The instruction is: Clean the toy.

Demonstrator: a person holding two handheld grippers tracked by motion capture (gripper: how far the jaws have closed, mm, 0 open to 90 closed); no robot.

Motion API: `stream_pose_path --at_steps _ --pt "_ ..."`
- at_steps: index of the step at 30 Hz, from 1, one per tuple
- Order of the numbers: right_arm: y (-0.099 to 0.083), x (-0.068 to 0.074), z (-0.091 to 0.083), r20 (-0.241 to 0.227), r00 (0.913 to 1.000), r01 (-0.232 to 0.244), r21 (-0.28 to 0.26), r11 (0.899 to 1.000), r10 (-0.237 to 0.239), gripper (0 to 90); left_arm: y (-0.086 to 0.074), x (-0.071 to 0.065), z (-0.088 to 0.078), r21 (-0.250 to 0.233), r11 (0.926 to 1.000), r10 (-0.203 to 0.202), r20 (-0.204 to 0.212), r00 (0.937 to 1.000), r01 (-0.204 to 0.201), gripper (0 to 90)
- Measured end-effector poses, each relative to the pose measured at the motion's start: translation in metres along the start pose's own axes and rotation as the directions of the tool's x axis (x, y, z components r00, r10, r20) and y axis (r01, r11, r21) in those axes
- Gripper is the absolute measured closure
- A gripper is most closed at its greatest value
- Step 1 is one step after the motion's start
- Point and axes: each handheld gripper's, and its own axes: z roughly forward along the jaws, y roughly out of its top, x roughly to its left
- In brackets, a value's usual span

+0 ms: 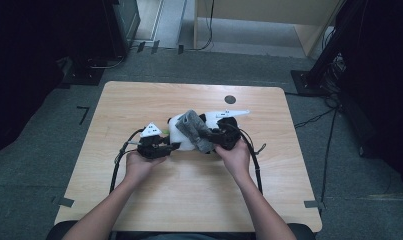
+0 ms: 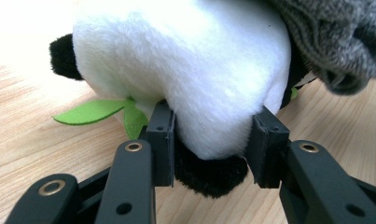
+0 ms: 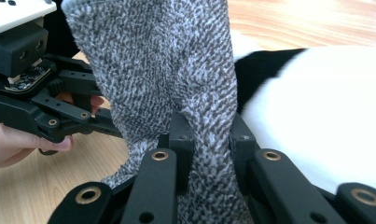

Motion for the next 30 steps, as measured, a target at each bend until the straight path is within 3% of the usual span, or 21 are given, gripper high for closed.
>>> stream_pose_path --at_steps 13,20,23,27,28,30 --pt "-0.006 -0.024 -0.029 -0.003 0.9991 -0.042 -0.051 0.998 0.042 77.6 0.003 0.001 0.000 0.016 0.9998 -0.014 0.020 0.9997 0.014 60.4" --pt "-0.013 -0.046 -0.054 0.035 0.9965 -0.073 -0.099 0.992 0.077 76.8 0.003 0.003 0.000 0.012 0.9998 -0.016 0.020 0.9997 0.015 61.3" --pt "-0.018 -0.052 -0.055 0.042 0.9967 -0.065 -0.104 0.992 0.069 76.4 0.003 0.003 0.000 0.010 0.9999 -0.015 0.022 0.9997 0.014 61.6" --pt "-0.023 -0.064 -0.060 0.058 0.9923 -0.102 -0.121 0.987 0.109 76.6 0.003 0.003 0.000 0.009 0.9998 -0.016 0.020 0.9997 0.016 61.7" --pt "-0.025 -0.069 -0.062 0.093 0.9882 -0.111 -0.114 0.987 0.122 77.1 0.002 0.004 0.000 0.007 0.9998 -0.017 0.021 0.9996 0.016 61.7" --pt "-0.027 -0.072 -0.062 0.115 0.9851 -0.116 -0.105 0.988 0.128 77.1 0.002 0.005 0.000 0.007 0.9999 -0.015 0.023 0.9996 0.015 61.8"
